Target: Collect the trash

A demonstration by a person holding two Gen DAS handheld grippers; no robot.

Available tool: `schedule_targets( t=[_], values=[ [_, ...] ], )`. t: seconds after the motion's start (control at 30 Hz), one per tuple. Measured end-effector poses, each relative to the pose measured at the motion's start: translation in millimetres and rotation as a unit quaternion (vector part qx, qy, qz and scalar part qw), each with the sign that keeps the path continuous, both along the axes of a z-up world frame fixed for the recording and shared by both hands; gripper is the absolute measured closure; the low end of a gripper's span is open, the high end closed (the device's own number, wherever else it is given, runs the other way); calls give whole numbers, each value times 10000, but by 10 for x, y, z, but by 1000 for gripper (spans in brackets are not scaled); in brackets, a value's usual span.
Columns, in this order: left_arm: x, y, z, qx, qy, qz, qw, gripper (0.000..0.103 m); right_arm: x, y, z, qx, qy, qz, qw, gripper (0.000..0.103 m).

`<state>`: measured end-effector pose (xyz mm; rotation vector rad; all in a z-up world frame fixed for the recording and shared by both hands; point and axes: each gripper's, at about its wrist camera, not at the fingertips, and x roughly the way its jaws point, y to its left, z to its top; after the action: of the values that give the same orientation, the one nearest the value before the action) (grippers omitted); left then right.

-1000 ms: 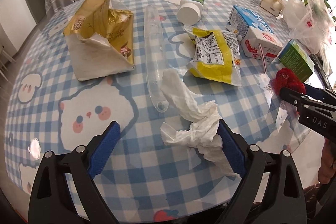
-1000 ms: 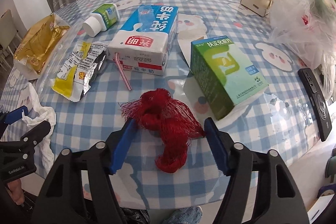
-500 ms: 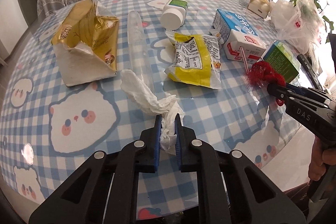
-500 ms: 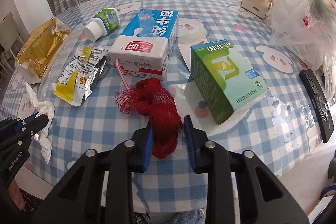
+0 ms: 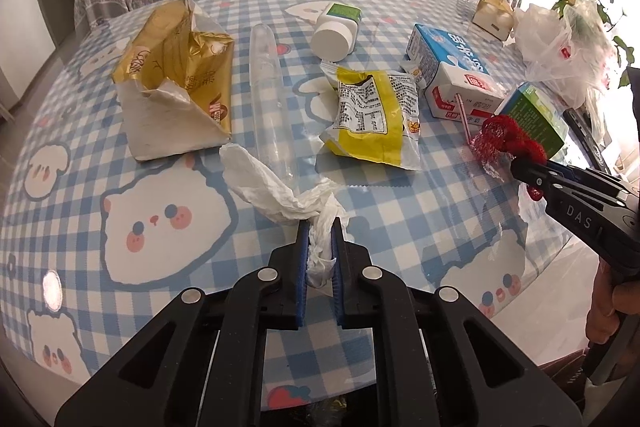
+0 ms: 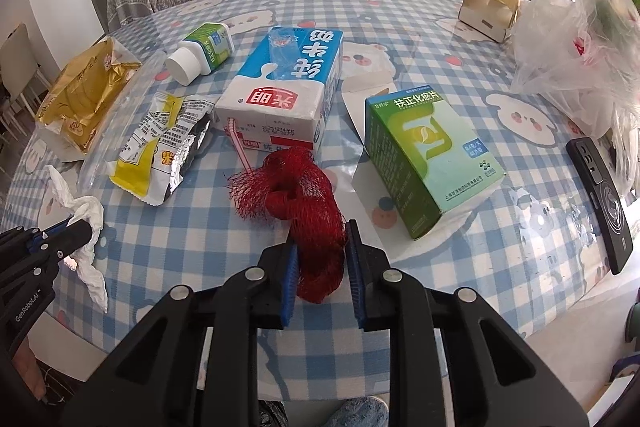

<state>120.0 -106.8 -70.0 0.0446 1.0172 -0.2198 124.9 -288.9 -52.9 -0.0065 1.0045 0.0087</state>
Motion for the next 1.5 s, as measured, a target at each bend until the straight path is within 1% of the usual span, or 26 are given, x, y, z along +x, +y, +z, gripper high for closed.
schedule_targets(
  t=[0.43, 0.93, 1.2, 1.37, 1.5],
  values=[
    [-270, 134, 152, -18, -120, 164, 9998, 94, -272, 109, 125, -64, -72, 71, 9999, 83],
    [-912, 265, 200, -73, -211, 199, 9996, 94, -881, 285, 281, 11, -307, 251, 9992, 83],
    [-1225, 415, 165, -100, -205, 310, 9993, 94, -1135, 463, 356, 164, -447, 344, 9983, 83],
    [-1442, 434, 124, -97, -239, 249, 9994, 94, -1290, 559, 327, 231, -439, 391, 9980, 83],
    [-1569, 463, 65, -142, -192, 259, 9994, 94, -1443, 634, 254, 249, -382, 456, 9979, 83]
  ],
)
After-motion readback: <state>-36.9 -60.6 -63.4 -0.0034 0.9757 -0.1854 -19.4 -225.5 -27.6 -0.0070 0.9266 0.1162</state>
